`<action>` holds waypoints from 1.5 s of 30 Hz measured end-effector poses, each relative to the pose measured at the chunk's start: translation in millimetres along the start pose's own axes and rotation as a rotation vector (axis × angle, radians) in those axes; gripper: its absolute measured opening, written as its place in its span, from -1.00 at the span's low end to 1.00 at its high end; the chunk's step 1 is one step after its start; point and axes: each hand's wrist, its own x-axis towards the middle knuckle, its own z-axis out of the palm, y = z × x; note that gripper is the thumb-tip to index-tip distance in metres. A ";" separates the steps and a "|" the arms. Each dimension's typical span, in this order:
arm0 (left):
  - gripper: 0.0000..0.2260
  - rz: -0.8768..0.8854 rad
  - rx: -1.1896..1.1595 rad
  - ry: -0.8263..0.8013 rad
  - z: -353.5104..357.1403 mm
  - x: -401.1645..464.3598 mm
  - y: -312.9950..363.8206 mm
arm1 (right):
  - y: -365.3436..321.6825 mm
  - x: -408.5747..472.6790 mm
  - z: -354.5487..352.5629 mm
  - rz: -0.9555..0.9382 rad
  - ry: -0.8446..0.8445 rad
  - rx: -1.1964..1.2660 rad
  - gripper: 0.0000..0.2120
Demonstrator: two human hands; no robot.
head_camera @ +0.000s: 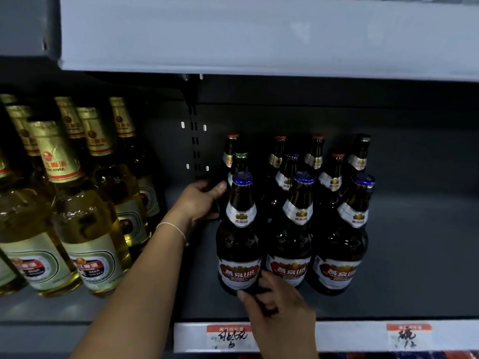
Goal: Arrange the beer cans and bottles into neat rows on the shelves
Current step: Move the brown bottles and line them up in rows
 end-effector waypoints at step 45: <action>-0.79 0.602 0.607 -0.113 258.6 -177.2 -8.5 | 153.7 237.2 -153.1 0.311 -0.352 -0.181 -0.26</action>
